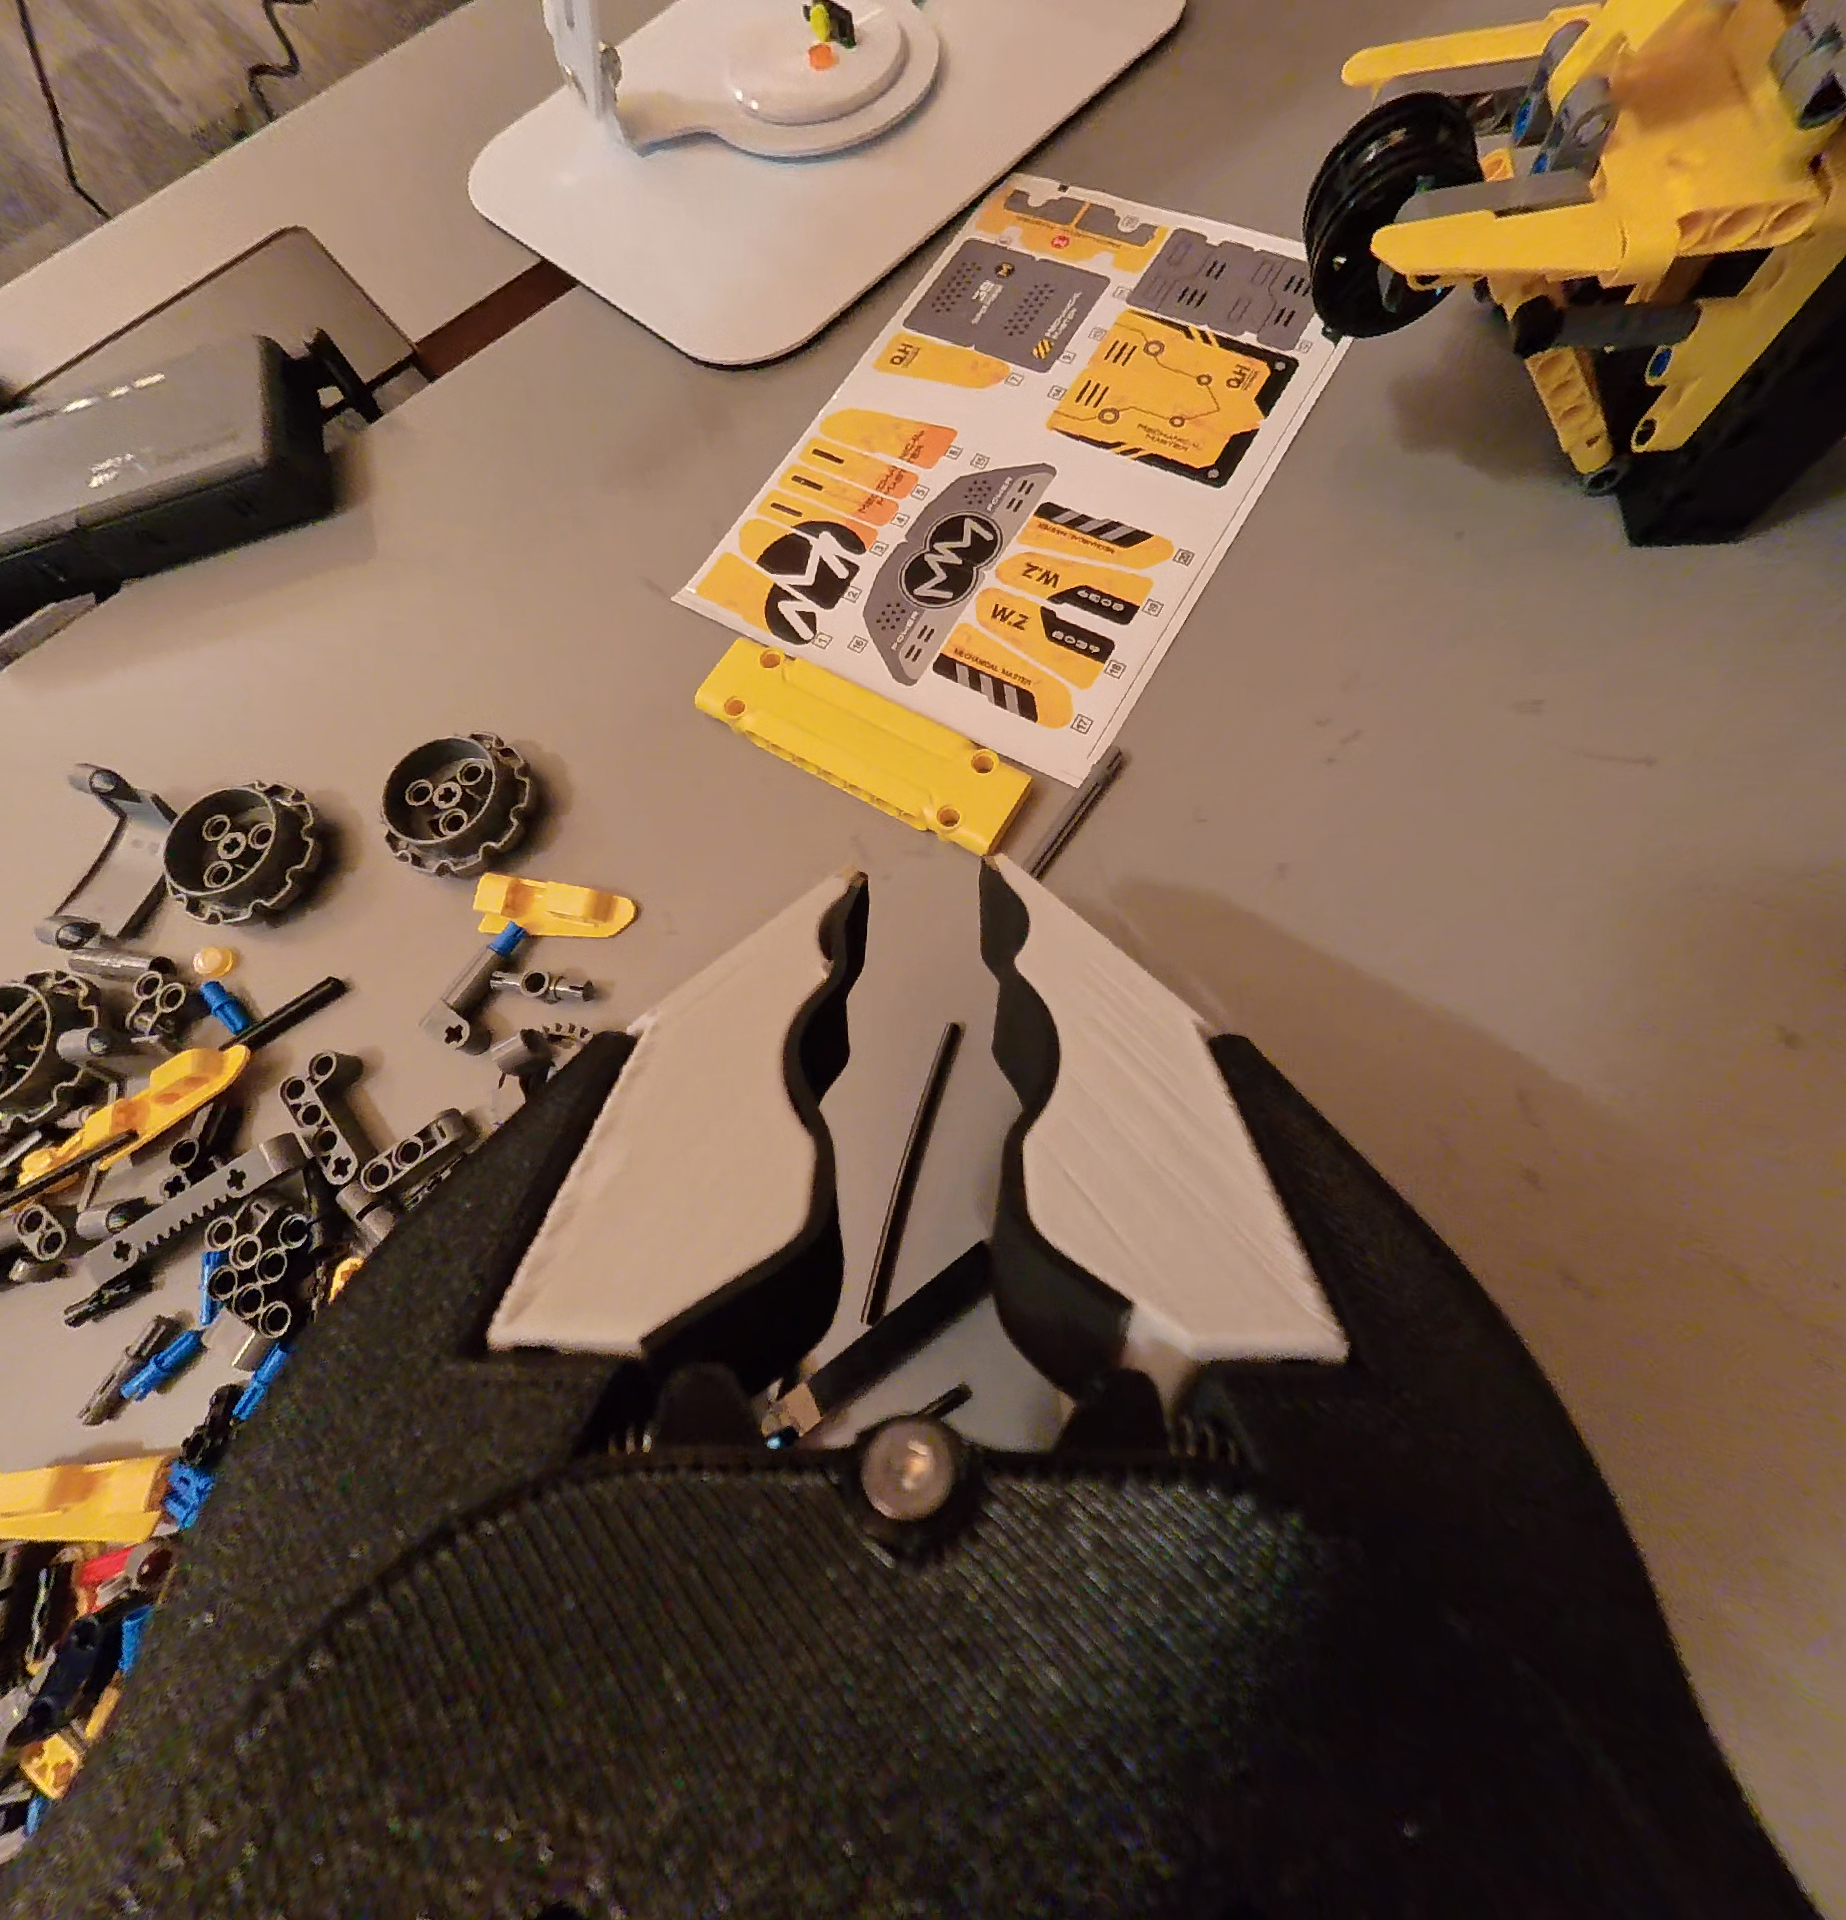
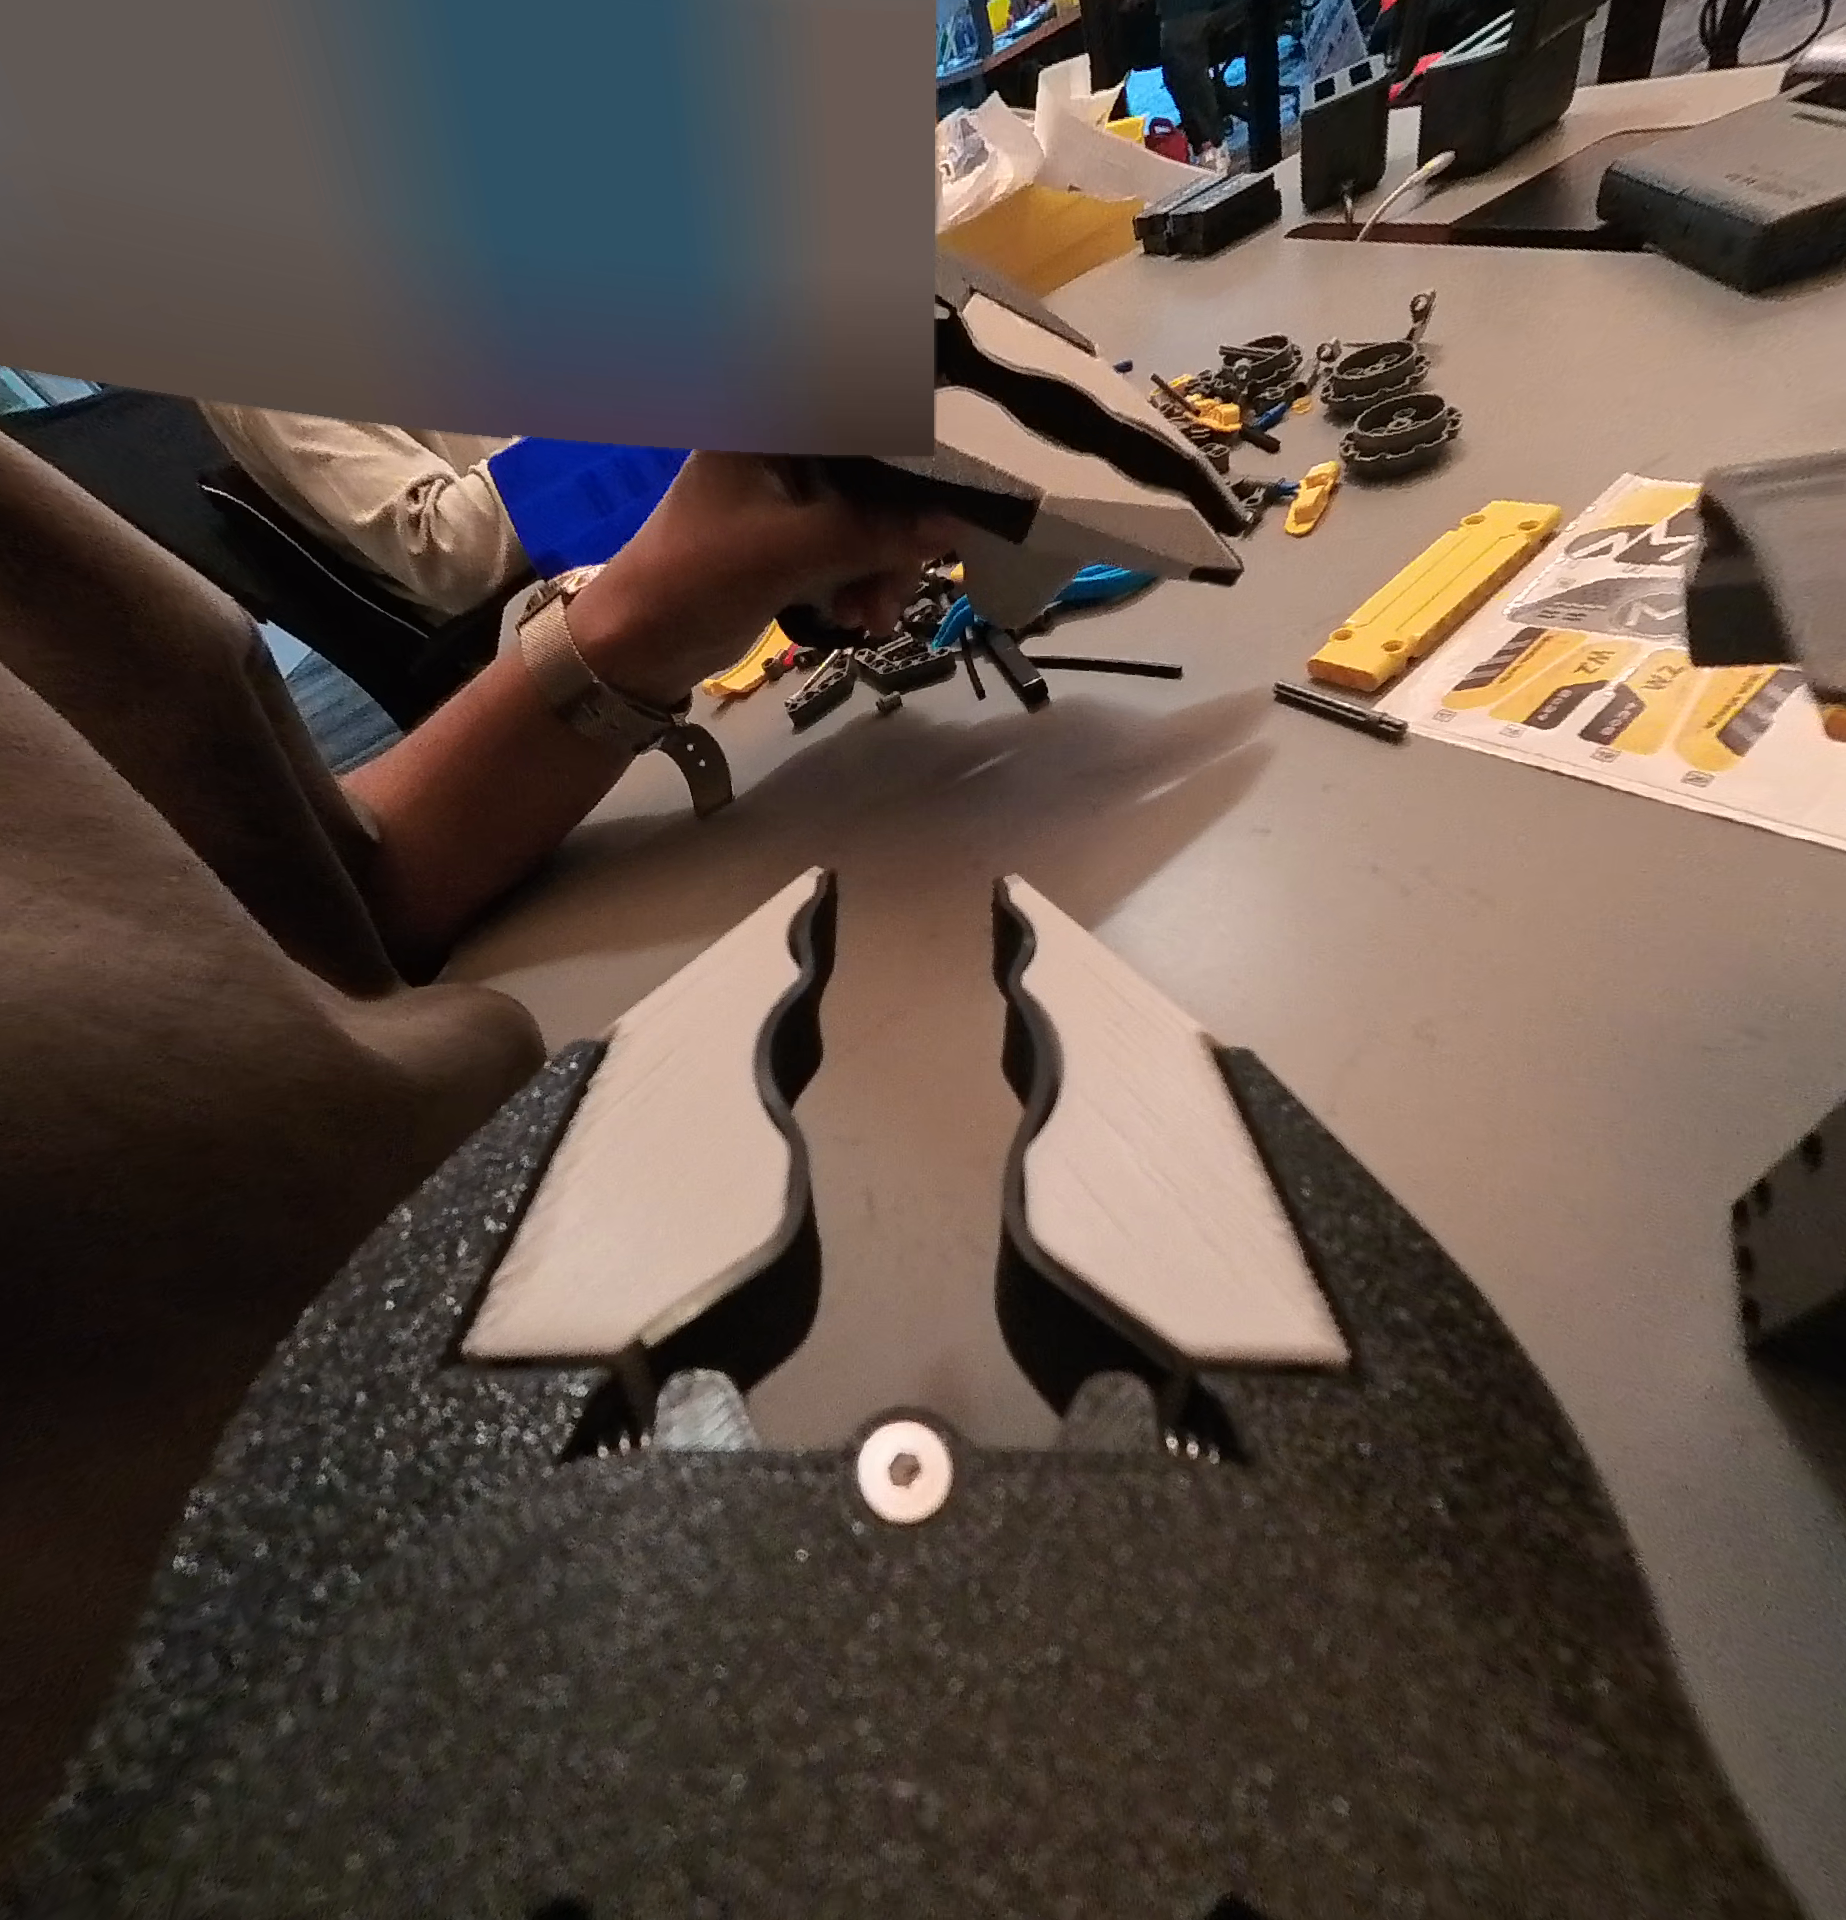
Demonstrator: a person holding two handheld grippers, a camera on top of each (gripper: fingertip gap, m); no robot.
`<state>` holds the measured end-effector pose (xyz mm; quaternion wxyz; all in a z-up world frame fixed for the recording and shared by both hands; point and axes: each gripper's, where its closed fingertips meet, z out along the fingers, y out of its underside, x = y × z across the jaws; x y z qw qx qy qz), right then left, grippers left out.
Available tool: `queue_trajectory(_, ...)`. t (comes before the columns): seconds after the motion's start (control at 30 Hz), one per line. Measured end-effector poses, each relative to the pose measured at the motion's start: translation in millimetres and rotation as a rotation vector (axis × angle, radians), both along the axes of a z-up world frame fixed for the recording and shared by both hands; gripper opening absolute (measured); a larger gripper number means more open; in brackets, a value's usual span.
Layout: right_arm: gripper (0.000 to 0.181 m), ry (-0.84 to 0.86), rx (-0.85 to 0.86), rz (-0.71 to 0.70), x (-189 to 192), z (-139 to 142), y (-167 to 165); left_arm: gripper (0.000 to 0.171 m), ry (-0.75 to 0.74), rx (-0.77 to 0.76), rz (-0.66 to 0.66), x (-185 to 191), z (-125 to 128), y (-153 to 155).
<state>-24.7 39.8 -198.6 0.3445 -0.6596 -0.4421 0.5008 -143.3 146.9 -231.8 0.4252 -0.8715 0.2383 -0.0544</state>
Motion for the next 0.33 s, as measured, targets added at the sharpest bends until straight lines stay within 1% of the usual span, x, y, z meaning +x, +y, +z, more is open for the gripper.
queue_trajectory(0.17,0.029,-0.007,0.003,-0.001,-0.5,-1.0,0.0,0.021,-0.006,0.006,-0.001,1.0,2.1,-0.2)
queue_trajectory(0.33,0.029,-0.003,0.003,-0.004,-0.1,-0.3,0.5,0.022,0.003,-0.009,-0.016,4.9,-0.9,-2.2)
